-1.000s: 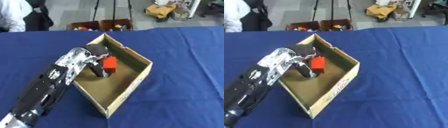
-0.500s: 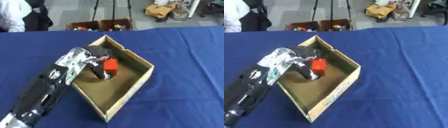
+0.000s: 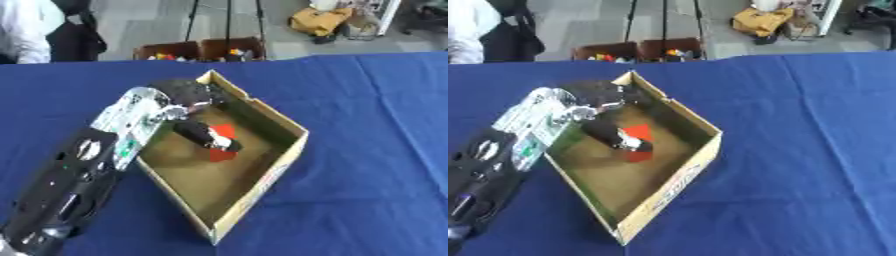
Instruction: Pick up objects on the table and place them in the box.
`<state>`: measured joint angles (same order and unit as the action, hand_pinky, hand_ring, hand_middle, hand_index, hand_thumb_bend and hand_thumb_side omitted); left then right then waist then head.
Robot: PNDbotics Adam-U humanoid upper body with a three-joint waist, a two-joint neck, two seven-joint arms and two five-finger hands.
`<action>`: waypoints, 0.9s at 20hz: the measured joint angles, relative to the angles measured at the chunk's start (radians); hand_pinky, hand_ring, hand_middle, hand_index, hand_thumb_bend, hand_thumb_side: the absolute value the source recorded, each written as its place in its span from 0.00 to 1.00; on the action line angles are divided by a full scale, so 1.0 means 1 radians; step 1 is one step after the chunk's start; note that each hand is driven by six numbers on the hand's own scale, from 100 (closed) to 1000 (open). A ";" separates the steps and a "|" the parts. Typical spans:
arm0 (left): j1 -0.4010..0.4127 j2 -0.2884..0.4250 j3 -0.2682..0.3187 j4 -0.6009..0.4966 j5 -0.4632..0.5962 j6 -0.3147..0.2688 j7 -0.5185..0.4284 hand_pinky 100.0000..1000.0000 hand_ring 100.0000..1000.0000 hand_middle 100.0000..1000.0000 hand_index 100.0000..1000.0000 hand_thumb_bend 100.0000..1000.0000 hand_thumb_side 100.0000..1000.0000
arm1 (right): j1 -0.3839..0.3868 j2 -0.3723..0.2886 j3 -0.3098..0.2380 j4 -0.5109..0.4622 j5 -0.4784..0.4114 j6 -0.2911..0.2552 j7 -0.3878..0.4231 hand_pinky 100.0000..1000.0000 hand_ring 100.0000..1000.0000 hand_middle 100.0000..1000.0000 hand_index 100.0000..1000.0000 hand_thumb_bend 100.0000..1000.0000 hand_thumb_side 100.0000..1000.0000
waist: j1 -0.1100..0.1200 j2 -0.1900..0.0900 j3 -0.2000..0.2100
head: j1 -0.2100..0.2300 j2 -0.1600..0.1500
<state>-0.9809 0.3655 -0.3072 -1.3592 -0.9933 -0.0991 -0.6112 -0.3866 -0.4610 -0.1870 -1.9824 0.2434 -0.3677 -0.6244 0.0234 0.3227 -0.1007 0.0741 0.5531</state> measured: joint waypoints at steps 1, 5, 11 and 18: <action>0.000 0.008 0.014 -0.033 0.021 0.020 0.020 0.58 0.78 0.88 0.98 0.55 1.00 | 0.000 0.000 -0.001 0.000 0.000 0.000 0.000 0.75 0.68 0.73 0.75 0.00 0.66 | 0.000 0.000 0.001 | -0.003 0.000; -0.005 0.049 0.065 -0.167 0.096 0.100 0.102 0.55 0.75 0.85 0.96 0.45 0.98 | 0.000 0.000 -0.003 0.000 0.000 0.000 0.000 0.75 0.68 0.73 0.75 0.00 0.66 | 0.000 0.000 0.006 | -0.012 0.001; 0.005 0.097 0.144 -0.365 0.226 0.213 0.217 0.49 0.70 0.78 0.93 0.22 0.95 | 0.001 0.000 -0.004 0.000 0.000 0.002 -0.004 0.75 0.68 0.73 0.75 0.00 0.66 | 0.000 0.000 0.023 | -0.024 0.001; 0.110 0.159 0.250 -0.583 0.557 0.339 0.549 0.47 0.67 0.73 0.92 0.06 0.80 | 0.001 0.000 -0.014 0.000 0.002 0.001 -0.017 0.75 0.69 0.73 0.75 0.00 0.67 | -0.001 0.000 0.051 | -0.047 0.004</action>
